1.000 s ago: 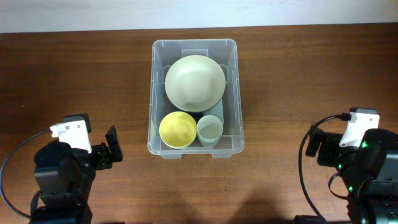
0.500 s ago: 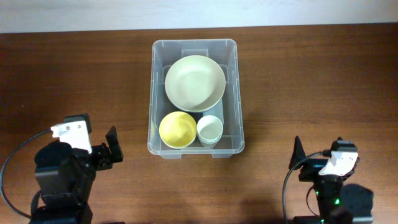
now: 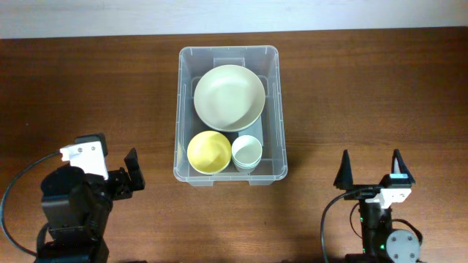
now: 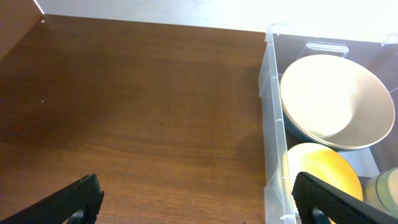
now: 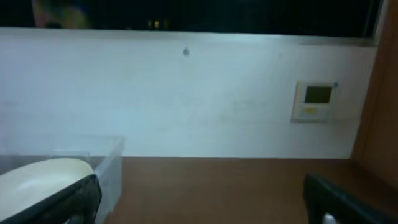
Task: Pack container
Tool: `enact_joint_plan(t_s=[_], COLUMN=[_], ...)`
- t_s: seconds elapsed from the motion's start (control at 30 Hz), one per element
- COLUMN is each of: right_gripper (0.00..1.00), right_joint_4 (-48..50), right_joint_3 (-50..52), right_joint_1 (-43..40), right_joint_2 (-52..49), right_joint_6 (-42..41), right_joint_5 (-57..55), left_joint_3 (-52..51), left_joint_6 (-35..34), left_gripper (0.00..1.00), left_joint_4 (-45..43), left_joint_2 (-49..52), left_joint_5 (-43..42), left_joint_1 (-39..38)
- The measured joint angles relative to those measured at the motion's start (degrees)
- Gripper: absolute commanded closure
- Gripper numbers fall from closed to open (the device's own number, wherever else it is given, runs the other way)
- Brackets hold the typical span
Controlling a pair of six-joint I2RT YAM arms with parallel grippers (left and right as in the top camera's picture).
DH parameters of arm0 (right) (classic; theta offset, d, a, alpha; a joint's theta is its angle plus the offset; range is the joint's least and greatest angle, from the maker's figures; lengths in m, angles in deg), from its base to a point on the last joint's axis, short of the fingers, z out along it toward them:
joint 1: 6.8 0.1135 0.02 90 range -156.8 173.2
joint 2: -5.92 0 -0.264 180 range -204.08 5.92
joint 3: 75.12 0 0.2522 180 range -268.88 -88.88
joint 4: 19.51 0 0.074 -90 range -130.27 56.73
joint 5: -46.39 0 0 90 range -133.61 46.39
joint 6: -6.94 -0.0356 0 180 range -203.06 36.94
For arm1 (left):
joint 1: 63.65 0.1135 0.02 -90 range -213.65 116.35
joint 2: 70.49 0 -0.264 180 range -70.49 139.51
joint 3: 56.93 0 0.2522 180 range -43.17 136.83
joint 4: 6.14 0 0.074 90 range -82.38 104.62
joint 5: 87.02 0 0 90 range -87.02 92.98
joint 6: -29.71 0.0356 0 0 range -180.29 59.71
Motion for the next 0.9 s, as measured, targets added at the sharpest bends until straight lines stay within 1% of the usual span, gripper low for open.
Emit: enact_joint_plan(t_s=[0.07, 0.13, 0.27, 0.4, 0.53, 0.9], right_gripper=[0.01, 0.01, 0.01, 0.01, 0.01, 0.01], right_joint_4=[3.67, 3.30, -0.28, -7.08, -10.47, -10.47], right_joint_3=[2.75, 4.13, 4.63, 4.63, 4.63, 4.63], right_joint_1=[0.00, 0.04, 0.33, 1.14, 1.53, 1.53], right_joint_2=[-0.02, -0.02, 0.00, -0.02, -0.02, -0.02], right_joint_6=[0.22, 0.33, 1.62, 1.84, 1.81, 1.99], right_joint_5=[0.46, 0.96, 2.27, 2.93, 3.28, 3.30], left_joint_3=[0.00, 0.00, 0.00, 0.00, 0.00, 0.00], left_joint_6=[0.00, 0.00, 0.00, 0.00, 0.00, 0.00], left_gripper=[0.00, 0.00, 0.00, 0.00, 0.00, 0.00], left_joint_4=[0.02, 0.04, 0.02, 0.02, 0.02, 0.02], left_joint_2=[0.00, 0.00, 0.00, 0.00, 0.00, 0.00], left_joint_5=[0.00, 0.00, 0.00, 0.00, 0.00, 0.00], left_joint_1=[0.00, 0.00, 0.00, 0.00, 0.00, 0.00])
